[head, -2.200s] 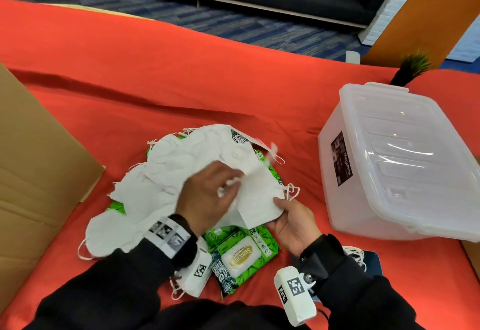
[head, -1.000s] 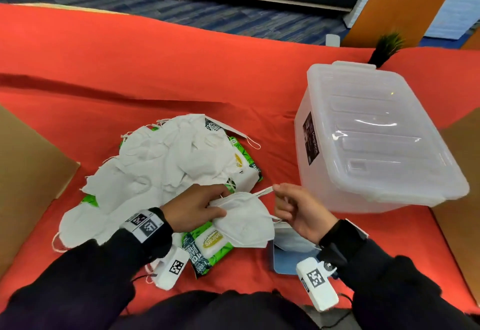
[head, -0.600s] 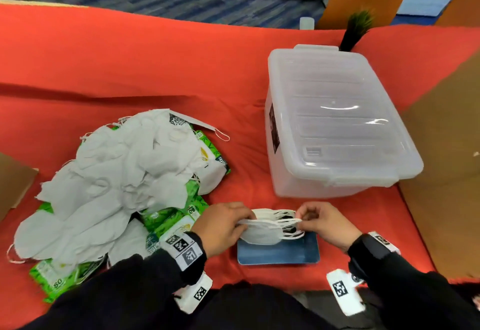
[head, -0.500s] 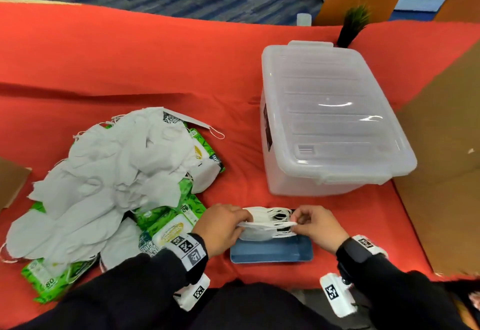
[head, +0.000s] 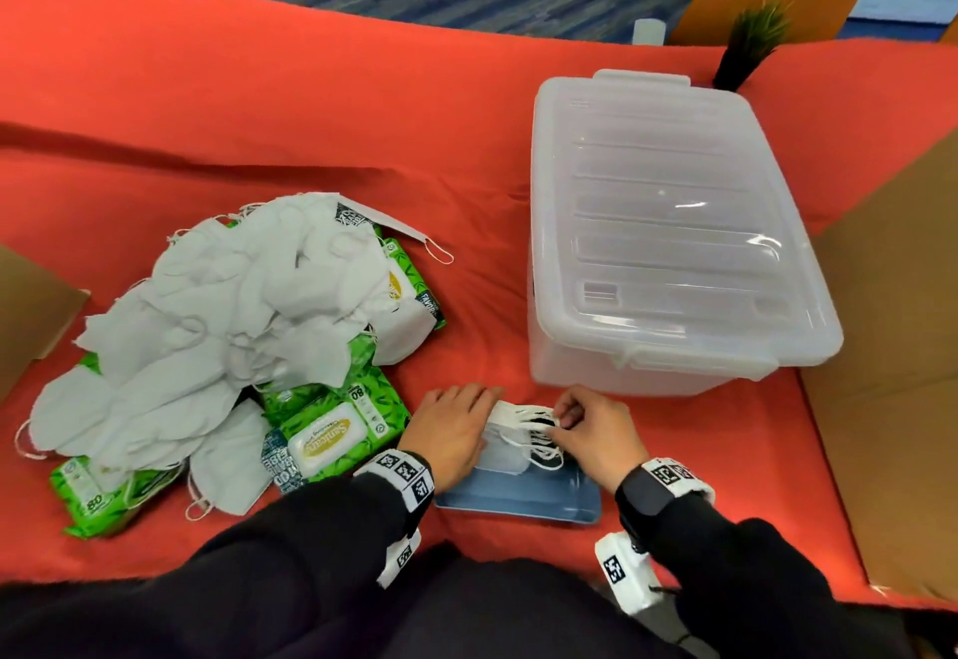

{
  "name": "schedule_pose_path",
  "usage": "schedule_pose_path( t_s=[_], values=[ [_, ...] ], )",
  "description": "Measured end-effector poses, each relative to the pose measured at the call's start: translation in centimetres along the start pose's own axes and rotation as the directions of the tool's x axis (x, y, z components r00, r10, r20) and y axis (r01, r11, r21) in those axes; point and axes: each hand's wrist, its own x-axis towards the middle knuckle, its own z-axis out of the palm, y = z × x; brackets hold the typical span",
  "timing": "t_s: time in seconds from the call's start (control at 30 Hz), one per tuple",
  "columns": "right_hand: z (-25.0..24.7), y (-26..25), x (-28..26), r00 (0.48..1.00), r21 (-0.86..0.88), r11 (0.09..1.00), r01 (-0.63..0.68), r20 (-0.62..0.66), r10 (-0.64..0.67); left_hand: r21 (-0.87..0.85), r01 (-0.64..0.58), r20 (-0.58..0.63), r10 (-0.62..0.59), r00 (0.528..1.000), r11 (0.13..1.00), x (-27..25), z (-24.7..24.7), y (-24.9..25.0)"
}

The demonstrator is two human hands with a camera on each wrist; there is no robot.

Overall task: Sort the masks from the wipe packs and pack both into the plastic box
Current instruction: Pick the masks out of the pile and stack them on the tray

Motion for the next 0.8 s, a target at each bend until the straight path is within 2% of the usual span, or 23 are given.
schedule_pose_path(
  t_s=[0.17, 0.27, 0.37, 0.47, 0.57, 0.63, 0.7, 0.73, 0.8],
  values=[
    [-0.9, -0.5, 0.0, 1.000, 0.108, 0.994, 0.007, -0.028, -0.004, -0.079, 0.031, -0.003, -0.032, 0.999, 0.996, -0.1, 0.3, -0.4],
    [-1.0, -2.1, -0.6, 0.999, 0.189, 0.981, 0.051, -0.006, -0.051, -0.295, 0.083, -0.023, -0.094, 0.995, 0.952, -0.8, -0.5, -2.1],
    [-0.9, -5.0, -1.2, 0.995, 0.324, 0.945, 0.056, 0.065, -0.081, -0.511, 0.119, -0.034, -0.158, 0.987, 0.852, -2.7, -1.8, -6.0],
    [-0.6, -8.4, -1.7, 0.978, 0.458, 0.889, 0.026, 0.172, -0.117, -0.506, 0.175, -0.065, -0.239, 0.969, 0.845, -5.6, -3.5, -11.6],
    [0.8, -11.6, -1.1, 0.959, 0.501, 0.866, 0.005, 0.244, -0.147, -0.511, 0.337, -0.070, -0.429, 0.901, 0.791, -9.3, -4.9, -18.5],
    [2.6, -13.9, -0.1, 0.945, 0.506, 0.863, -0.009, 0.286, -0.158, -0.507, 0.444, -0.094, -0.559, 0.823, 0.739, -11.9, -5.7, -23.6],
    [4.8, -16.4, 1.0, 0.933, 0.513, 0.857, -0.054, 0.332, -0.140, -0.463, 0.562, -0.064, -0.658, 0.750, 0.685, -14.4, -6.5, -28.2],
    [5.9, -17.5, 1.5, 0.927, 0.514, 0.853, -0.085, 0.355, -0.121, -0.440, 0.610, -0.013, -0.684, 0.729, 0.659, -15.5, -6.8, -30.0],
    [8.7, -20.3, 2.6, 0.905, 0.515, 0.843, -0.156, 0.417, -0.087, -0.377, 0.653, 0.111, -0.668, 0.736, 0.657, -17.9, -7.0, -33.2]
  ],
)
